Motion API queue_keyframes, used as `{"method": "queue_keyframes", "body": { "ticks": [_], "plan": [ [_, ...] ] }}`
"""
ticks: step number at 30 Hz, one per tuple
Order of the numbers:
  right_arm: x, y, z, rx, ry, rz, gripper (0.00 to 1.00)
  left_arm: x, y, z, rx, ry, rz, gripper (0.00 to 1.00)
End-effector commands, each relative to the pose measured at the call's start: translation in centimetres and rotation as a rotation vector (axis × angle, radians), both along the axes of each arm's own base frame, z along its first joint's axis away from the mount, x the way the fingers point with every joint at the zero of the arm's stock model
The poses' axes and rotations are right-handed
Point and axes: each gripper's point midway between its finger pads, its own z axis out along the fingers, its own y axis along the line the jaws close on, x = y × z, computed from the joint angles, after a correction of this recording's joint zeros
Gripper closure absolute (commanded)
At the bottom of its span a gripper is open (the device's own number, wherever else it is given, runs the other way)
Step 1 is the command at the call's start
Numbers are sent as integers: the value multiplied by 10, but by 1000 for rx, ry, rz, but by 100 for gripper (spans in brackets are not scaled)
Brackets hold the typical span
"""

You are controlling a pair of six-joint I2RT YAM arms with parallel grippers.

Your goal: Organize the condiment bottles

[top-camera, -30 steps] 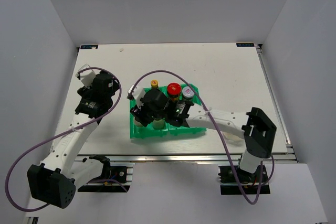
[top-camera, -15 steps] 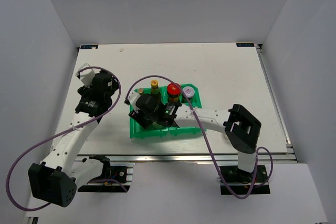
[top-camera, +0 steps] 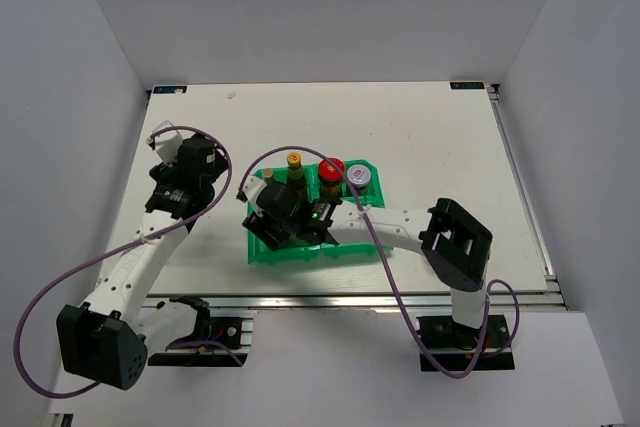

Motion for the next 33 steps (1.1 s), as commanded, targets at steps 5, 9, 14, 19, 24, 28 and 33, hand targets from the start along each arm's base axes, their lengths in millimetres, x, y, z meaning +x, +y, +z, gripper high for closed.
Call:
{"method": "queue_keyframes", "body": {
  "ticks": [5,9,14,19,24,28,33],
  "plan": [
    [-4,3,50,116,-26,-2,22,1,1,-1,4,2,-4,2],
    [-4,4,78,182,-59,10,18,0,1,-1,-3,0,-4,2],
    [-17,6,119,296,-51,66,11,2,-2,-2,-15,-4,-18,2],
    [-10,-25,148,363,-70,-48,11,1,-3,-2,-19,-5,-21,2],
    [24,-122,149,431,-17,-402,11,-2,-4,3,-32,-32,-32,2],
    [46,-231,108,389,69,-760,11,-1,-6,4,-39,-32,-46,2],
    [30,-352,78,304,54,-1242,11,1,-11,5,-50,-38,-73,2]
  ]
}}
